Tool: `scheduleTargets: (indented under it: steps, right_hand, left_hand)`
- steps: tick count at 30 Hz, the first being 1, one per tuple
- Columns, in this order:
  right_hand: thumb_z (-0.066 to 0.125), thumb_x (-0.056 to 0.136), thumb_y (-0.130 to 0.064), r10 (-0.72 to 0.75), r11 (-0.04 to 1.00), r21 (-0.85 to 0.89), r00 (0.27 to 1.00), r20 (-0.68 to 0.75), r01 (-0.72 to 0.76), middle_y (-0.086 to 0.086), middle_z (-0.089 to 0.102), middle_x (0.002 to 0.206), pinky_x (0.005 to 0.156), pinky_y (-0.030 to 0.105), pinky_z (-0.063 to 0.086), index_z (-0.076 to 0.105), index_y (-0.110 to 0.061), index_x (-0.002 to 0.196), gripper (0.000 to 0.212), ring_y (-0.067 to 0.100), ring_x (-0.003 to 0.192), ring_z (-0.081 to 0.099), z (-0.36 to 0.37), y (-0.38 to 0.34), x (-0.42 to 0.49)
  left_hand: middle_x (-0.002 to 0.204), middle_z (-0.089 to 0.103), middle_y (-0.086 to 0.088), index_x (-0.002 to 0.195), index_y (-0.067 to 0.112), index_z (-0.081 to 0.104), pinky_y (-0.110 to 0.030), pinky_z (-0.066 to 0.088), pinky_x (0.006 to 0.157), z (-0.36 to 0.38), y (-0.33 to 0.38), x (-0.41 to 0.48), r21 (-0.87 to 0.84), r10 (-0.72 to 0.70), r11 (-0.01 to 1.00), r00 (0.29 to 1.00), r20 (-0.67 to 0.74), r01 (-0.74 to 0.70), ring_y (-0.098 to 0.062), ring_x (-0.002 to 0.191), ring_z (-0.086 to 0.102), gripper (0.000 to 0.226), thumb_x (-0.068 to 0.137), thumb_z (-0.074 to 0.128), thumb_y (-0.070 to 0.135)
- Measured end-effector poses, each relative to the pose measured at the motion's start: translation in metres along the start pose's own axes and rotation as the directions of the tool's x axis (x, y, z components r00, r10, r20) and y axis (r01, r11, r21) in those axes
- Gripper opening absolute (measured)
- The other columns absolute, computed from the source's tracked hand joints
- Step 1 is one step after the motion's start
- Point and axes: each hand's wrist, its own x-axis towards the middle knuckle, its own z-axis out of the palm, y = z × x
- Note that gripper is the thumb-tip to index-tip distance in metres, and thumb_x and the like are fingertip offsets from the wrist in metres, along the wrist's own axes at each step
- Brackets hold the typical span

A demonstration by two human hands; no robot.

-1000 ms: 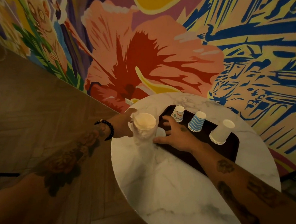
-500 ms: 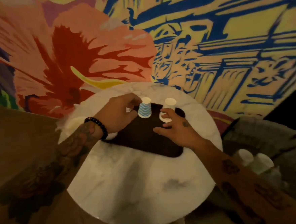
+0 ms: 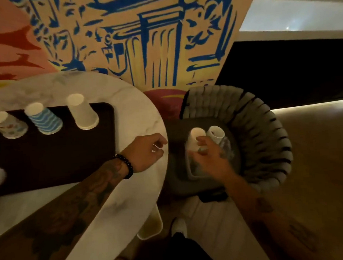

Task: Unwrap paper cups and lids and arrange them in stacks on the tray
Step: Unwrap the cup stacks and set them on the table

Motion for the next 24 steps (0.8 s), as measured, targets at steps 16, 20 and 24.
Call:
scheduleTargets:
  steps: [16, 20, 24]
  right_hand:
    - [0.084, 0.077, -0.038, 0.174, 0.979, -0.115, 0.984, 0.026, -0.17, 0.005, 0.021, 0.157, 0.11, 0.046, 0.04, 0.015, -0.041, 0.155, 0.104, 0.028, 0.14, 0.036, -0.032, 0.142, 0.065]
    - [0.076, 0.087, -0.028, 0.144, 0.983, -0.112, 0.989, -0.022, -0.146, 0.008, 0.028, 0.16, 0.113, 0.043, 0.036, 0.026, -0.027, 0.155, 0.084, 0.028, 0.143, 0.035, -0.02, 0.135, 0.079]
    - [0.053, 0.1, -0.017, 0.192, 0.949, -0.257, 0.981, 0.002, -0.185, 0.015, 0.063, 0.121, 0.096, 0.043, 0.053, 0.064, -0.013, 0.117, 0.02, 0.029, 0.11, 0.06, -0.025, 0.131, 0.092]
  left_hand:
    - [0.112, 0.067, 0.002, 0.12, 0.02, 0.063, -0.029, 0.051, 0.096, 0.115, 0.04, 0.096, 0.006, -0.184, 0.982, 0.955, 0.231, 0.188, -0.012, 0.104, 0.063, 0.027, 0.093, 0.065, 0.017]
    - [0.112, 0.067, 0.001, 0.119, 0.022, 0.063, -0.031, 0.052, 0.098, 0.124, 0.042, 0.1, 0.007, -0.202, 0.978, 0.949, 0.241, 0.206, -0.011, 0.104, 0.063, 0.026, 0.093, 0.066, 0.018]
    - [0.114, 0.067, 0.002, 0.12, 0.022, 0.063, -0.031, 0.052, 0.099, 0.128, 0.043, 0.102, 0.001, -0.192, 0.98, 0.948, 0.253, 0.198, -0.011, 0.106, 0.063, 0.026, 0.093, 0.066, 0.02]
